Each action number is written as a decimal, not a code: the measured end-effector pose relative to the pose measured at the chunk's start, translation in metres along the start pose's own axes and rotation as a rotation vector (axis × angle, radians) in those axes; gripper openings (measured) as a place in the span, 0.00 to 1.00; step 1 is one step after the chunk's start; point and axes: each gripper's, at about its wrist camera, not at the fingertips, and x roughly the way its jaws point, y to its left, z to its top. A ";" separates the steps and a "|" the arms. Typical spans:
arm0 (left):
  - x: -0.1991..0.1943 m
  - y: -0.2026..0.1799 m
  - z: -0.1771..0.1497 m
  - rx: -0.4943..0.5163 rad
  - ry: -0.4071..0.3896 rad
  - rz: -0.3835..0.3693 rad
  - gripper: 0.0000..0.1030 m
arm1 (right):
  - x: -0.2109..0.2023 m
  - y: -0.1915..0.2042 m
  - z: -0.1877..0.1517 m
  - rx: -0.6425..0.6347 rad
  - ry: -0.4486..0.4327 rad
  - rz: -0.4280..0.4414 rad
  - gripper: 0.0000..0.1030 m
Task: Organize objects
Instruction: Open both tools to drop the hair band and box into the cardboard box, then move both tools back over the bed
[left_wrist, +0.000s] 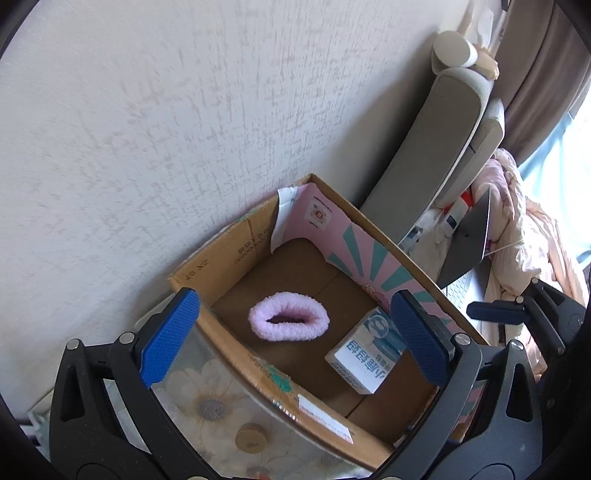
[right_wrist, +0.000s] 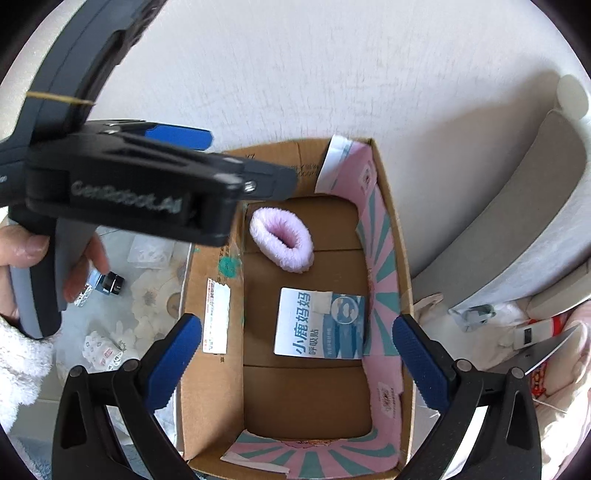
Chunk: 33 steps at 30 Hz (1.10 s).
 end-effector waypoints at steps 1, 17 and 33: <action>-0.007 0.002 0.000 -0.001 -0.009 -0.002 1.00 | -0.003 0.001 -0.001 0.001 -0.006 -0.009 1.00; -0.167 0.032 -0.040 -0.088 -0.198 0.118 1.00 | -0.098 0.054 0.006 -0.069 -0.195 -0.035 1.00; -0.291 0.089 -0.157 -0.296 -0.354 0.331 1.00 | -0.142 0.144 0.007 -0.160 -0.347 0.076 1.00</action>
